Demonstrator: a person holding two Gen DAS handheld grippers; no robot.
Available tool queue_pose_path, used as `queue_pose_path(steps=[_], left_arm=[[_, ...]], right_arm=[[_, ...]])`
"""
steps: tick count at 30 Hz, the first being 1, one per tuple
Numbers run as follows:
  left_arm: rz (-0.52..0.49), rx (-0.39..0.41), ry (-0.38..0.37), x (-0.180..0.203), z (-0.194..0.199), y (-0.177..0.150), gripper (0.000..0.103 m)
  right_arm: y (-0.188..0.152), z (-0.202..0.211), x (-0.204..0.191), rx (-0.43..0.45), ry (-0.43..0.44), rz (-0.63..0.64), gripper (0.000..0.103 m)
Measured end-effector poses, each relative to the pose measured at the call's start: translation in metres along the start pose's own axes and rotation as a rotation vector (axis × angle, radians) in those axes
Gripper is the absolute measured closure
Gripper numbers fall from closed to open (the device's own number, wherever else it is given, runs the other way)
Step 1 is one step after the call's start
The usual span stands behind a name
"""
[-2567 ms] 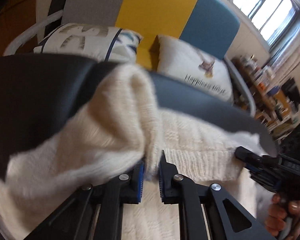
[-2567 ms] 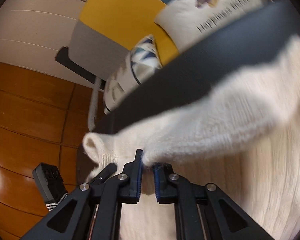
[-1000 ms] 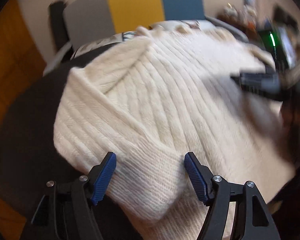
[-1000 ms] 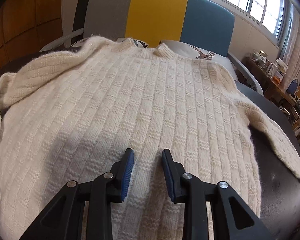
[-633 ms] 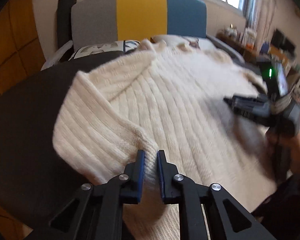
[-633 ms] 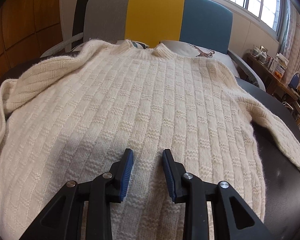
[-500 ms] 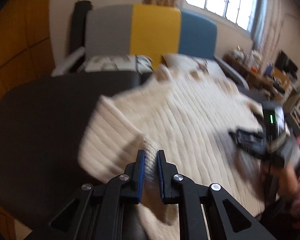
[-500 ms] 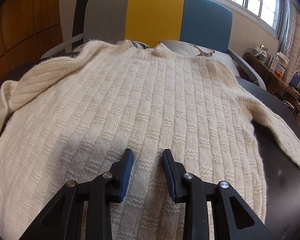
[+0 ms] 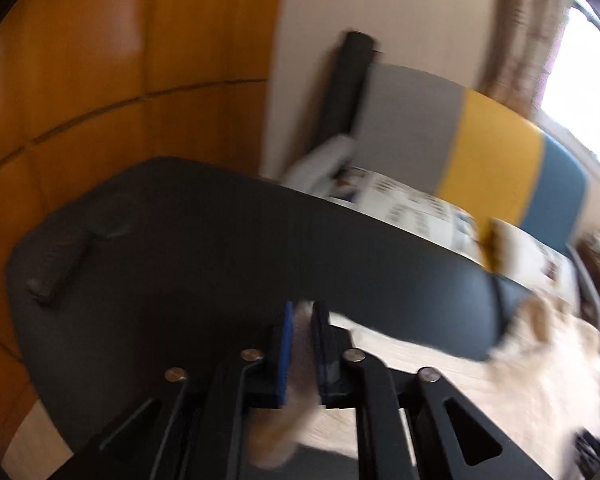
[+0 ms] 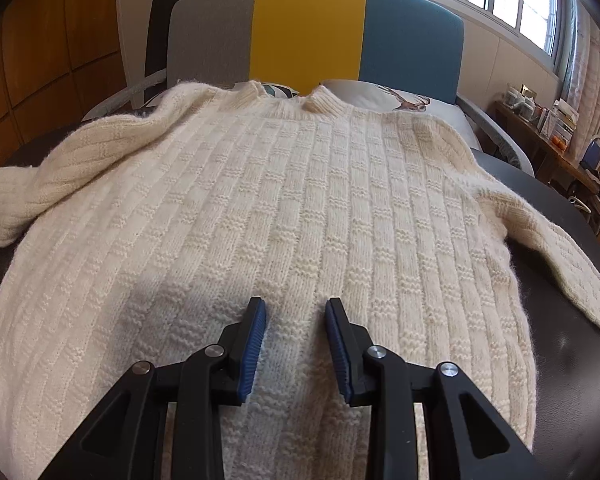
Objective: Fold clothes
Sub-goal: 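Grasp the sleeve nearest the left gripper and stretch it outward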
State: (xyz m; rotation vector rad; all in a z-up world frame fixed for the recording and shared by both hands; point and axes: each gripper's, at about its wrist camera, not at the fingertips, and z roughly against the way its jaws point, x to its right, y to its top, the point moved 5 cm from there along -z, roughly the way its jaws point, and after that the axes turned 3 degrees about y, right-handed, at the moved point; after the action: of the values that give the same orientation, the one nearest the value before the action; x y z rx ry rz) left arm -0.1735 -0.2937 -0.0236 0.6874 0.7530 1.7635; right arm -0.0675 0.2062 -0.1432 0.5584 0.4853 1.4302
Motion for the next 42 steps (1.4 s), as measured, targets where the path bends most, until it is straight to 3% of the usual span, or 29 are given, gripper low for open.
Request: queue_pose_path(steps=[3, 10, 12, 13, 14, 16, 22, 24, 25, 26, 28, 30, 31, 35, 38, 42], left_arm=[[0.058, 0.016, 0.074, -0.034, -0.015, 0.008, 0.1], [-0.005, -0.144, -0.015, -0.039, -0.05, -0.017, 0.098], [-0.076, -0.197, -0.066, -0.018, -0.056, -0.033, 0.09], [-0.1, -0.212, -0.066, -0.011, -0.06, -0.039, 0.079], [-0.116, -0.221, -0.051, -0.006, -0.065, -0.043, 0.059], [-0.141, -0.237, -0.019, -0.001, -0.074, -0.051, 0.031], [-0.305, -0.27, 0.059, 0.019, -0.096, -0.074, 0.025], [-0.352, -0.251, 0.067, 0.023, -0.098, -0.084, 0.026], [-0.358, -0.24, 0.038, 0.026, -0.097, -0.088, 0.044], [-0.37, -0.23, 0.009, 0.032, -0.095, -0.092, 0.071], [-0.445, -0.207, 0.019, 0.046, -0.089, -0.096, 0.094], [-0.517, -0.18, 0.034, 0.059, -0.083, -0.098, 0.096], [-0.507, -0.158, 0.021, 0.061, -0.077, -0.093, 0.096], [-0.363, -0.057, 0.008, 0.05, -0.06, -0.053, 0.096], [-0.274, 0.012, 0.044, 0.031, -0.054, -0.021, 0.096], [-0.182, -0.002, 0.12, -0.006, -0.066, 0.001, 0.096]], right_arm=[[0.0, 0.0, 0.0, 0.0, -0.005, 0.003, 0.072], [-0.001, 0.0, 0.0, 0.001, -0.009, 0.004, 0.072], [-0.001, 0.0, 0.0, 0.001, -0.011, 0.006, 0.072], [-0.001, 0.0, 0.0, 0.001, -0.012, 0.007, 0.072], [-0.001, 0.0, 0.0, 0.001, -0.012, 0.006, 0.072], [-0.001, 0.0, -0.001, 0.002, -0.011, 0.005, 0.071], [-0.001, 0.0, 0.0, 0.002, -0.012, 0.007, 0.071], [-0.001, 0.0, 0.0, 0.003, -0.012, 0.007, 0.071], [-0.001, 0.0, 0.0, 0.003, -0.013, 0.006, 0.071], [-0.001, 0.0, 0.0, 0.003, -0.013, 0.006, 0.071], [-0.001, 0.0, 0.0, 0.003, -0.013, 0.007, 0.071], [-0.001, 0.0, 0.001, 0.003, -0.014, 0.008, 0.071], [-0.001, 0.0, 0.001, 0.002, -0.014, 0.008, 0.071], [0.0, -0.001, 0.001, 0.002, -0.007, 0.003, 0.071], [0.0, -0.001, 0.001, 0.003, -0.006, 0.001, 0.071], [0.0, -0.001, 0.001, 0.003, -0.005, 0.0, 0.071]])
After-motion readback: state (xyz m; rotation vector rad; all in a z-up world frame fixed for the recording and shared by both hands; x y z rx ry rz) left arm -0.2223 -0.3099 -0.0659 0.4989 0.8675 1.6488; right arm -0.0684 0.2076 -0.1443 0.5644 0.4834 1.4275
